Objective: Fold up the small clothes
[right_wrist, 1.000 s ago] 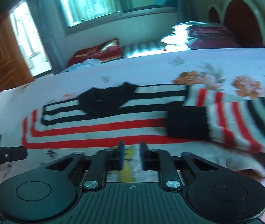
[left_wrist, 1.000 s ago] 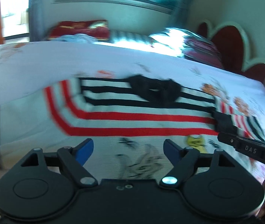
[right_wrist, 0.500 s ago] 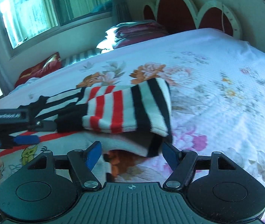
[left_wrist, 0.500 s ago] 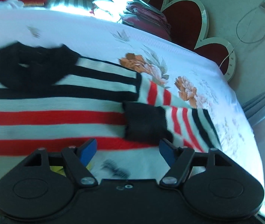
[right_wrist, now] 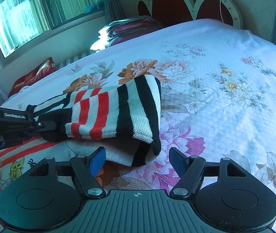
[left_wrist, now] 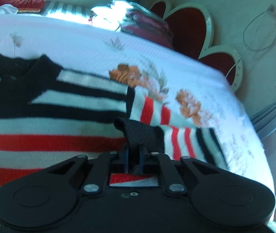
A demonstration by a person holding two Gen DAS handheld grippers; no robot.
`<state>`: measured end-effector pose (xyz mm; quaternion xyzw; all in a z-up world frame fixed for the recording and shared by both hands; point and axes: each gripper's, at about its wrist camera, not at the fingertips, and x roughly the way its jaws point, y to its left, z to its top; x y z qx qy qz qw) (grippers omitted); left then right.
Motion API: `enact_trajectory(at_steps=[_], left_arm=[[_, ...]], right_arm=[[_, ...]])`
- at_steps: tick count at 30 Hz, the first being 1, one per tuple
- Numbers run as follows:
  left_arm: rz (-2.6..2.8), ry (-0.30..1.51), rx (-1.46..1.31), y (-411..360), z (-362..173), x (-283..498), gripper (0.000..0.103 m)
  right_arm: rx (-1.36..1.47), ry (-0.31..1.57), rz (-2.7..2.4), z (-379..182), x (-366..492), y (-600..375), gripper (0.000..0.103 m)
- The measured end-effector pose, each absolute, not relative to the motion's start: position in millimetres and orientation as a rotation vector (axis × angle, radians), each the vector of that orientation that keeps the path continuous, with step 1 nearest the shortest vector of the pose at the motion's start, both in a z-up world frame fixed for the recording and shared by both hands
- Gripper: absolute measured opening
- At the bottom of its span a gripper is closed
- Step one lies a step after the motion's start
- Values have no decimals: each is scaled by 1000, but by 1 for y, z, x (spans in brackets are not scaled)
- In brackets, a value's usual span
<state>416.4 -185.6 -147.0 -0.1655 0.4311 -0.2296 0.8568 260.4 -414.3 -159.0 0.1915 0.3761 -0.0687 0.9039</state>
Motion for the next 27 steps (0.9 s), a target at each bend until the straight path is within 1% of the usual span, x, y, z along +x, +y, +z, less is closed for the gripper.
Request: enact_trajectory(at_steps=[5,10,15,19,20,21,22,23,27], left_arm=[[-510,798,-394,-155,-105,405,8],[-460,704,-419,-101,-70,384,8],[-328,664,-425,-41,-62,361,9],[-199,693,-436,2,-77,348,8],[-168,701,-432,10,-83,345,8],[-141,712,-435,17,-90,342,9],[-122,730,-452,23,-98,340,8],[-105,745,-459,28,-107,336,9],[-67,780,-492,36,-129,329,8]], right_arm=[[405,780,-132,-159,265,-411,71],[417,789,-84,-160,273,-396,71],[396,796,-13,-160,285,-369,71],[354,809,17,-164,293,-350,69],[337,813,24,-165,295,-345,62],[318,822,34,-167,296,-341,35],[298,835,36,-168,298,-337,22],[282,836,32,-170,298,-335,22],[275,825,46,-167,297,-338,15]])
